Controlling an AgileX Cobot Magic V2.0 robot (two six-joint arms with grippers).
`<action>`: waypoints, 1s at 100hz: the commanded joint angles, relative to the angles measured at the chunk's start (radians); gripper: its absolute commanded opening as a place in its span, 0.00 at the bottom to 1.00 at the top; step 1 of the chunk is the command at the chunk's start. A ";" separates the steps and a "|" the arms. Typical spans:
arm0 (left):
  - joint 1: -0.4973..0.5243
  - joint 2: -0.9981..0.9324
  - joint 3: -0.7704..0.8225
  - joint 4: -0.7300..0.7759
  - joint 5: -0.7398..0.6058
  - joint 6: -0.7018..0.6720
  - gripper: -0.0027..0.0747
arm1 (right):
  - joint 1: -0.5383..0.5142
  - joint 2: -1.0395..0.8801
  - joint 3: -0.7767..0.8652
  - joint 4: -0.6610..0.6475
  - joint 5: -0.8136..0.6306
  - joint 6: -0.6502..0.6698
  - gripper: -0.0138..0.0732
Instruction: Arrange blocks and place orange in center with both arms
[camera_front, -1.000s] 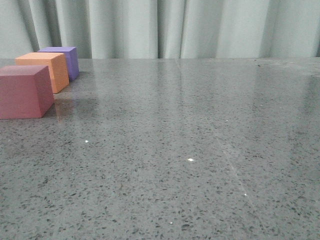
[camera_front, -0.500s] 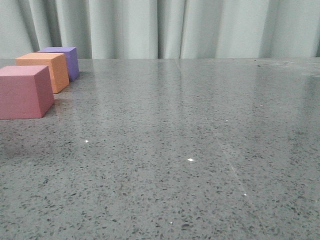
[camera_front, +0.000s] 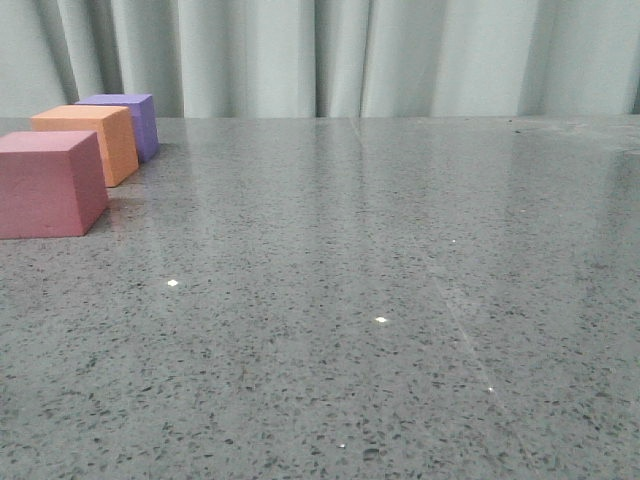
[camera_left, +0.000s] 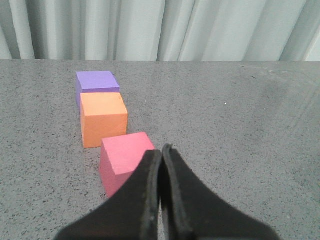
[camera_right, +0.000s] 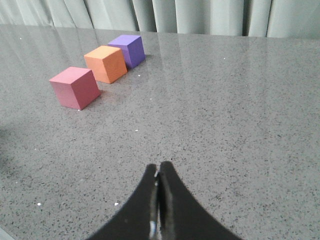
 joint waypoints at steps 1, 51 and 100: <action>-0.009 -0.023 -0.008 0.026 -0.093 0.005 0.01 | -0.002 0.005 -0.023 -0.018 -0.090 -0.009 0.02; -0.009 -0.030 0.037 0.033 -0.084 0.005 0.01 | -0.002 0.005 -0.023 -0.018 -0.090 -0.009 0.02; 0.052 -0.053 0.069 0.021 -0.151 0.049 0.01 | -0.002 0.005 -0.023 -0.018 -0.090 -0.009 0.02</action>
